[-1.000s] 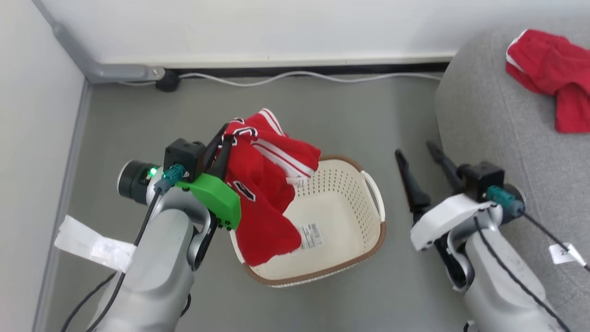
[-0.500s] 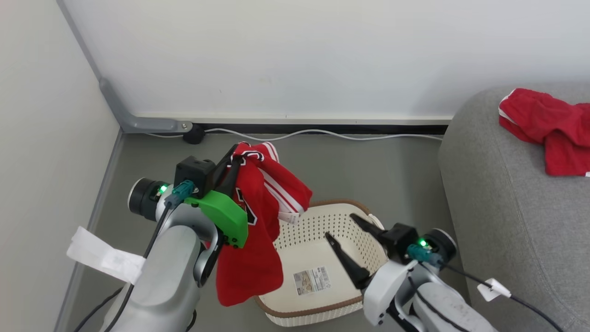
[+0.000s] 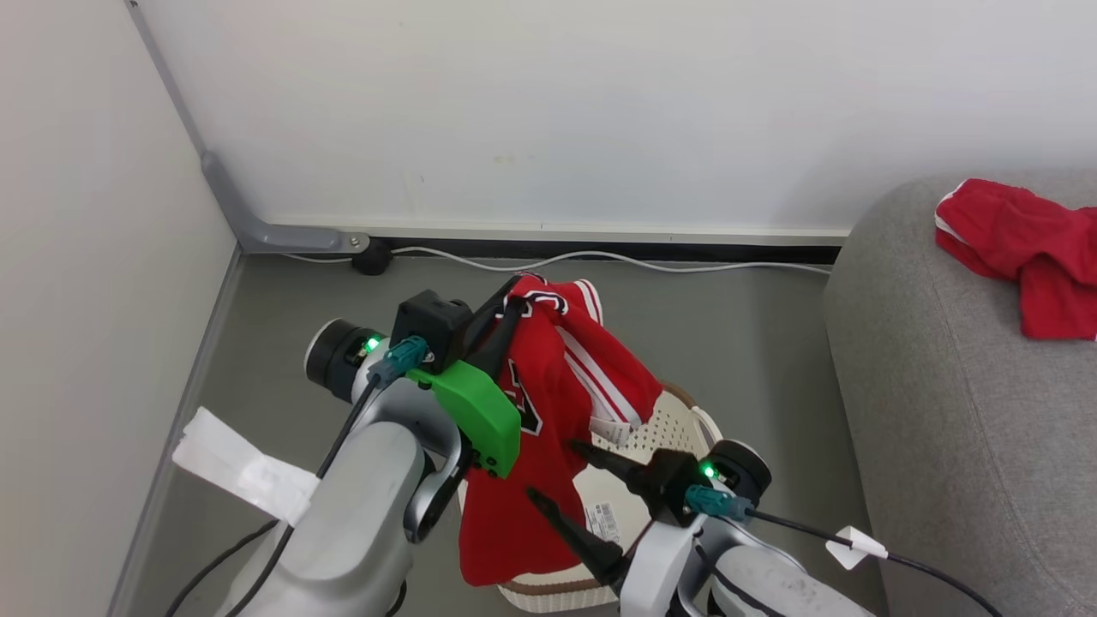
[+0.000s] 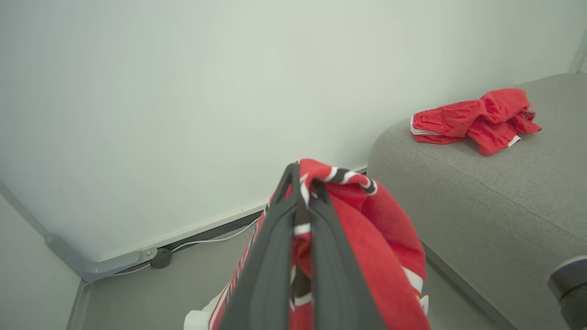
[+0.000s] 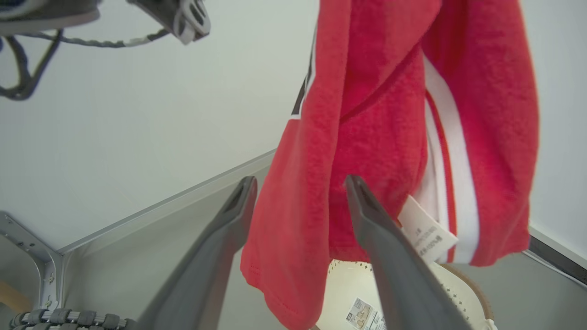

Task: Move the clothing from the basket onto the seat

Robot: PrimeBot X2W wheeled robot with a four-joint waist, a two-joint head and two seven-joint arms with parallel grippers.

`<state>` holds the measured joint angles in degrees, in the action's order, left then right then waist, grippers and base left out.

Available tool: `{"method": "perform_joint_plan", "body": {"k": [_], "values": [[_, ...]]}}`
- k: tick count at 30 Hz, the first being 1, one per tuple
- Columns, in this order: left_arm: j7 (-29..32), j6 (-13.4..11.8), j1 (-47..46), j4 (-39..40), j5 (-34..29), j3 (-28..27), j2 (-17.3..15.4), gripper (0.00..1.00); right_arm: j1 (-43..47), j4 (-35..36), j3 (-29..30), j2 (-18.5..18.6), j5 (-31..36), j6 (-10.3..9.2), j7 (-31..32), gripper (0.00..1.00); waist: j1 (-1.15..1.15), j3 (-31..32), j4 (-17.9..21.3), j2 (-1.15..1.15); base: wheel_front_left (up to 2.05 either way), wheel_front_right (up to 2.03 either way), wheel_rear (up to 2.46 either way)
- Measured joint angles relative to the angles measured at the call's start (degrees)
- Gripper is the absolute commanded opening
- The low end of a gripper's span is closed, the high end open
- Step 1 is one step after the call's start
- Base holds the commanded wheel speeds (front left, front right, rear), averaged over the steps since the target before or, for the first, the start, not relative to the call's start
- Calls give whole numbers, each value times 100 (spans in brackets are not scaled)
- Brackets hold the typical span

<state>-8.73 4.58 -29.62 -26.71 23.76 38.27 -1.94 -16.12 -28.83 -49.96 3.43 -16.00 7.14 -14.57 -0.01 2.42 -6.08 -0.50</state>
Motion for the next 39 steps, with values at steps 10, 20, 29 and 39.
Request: {"method": "perform_joint_plan", "body": {"k": [10, 20, 29, 39], "values": [[221, -66, 0, 516, 241, 381, -1, 0, -378, -167, -205, 8, -174, 0, 0, 45, 0, -35, -7, 0, 0, 0, 0], [293, -410, 74, 584, 292, 207, -11, 13, -634, -254, -143, 8, -378, 0, 0, 0, 0, -89, 91, 0, 0, 0, 0], [147, -537, 357, 524, 303, 60, -71, 100, -832, -245, 350, 11, -536, -16, 0, 0, 0, -138, 295, 0, 0, 0, 0], [-101, -568, 541, 581, 321, 2, -169, 100, -1107, 113, 1123, 348, -575, -281, 0, 0, 0, -166, 553, 0, 0, 0, 0]]}}
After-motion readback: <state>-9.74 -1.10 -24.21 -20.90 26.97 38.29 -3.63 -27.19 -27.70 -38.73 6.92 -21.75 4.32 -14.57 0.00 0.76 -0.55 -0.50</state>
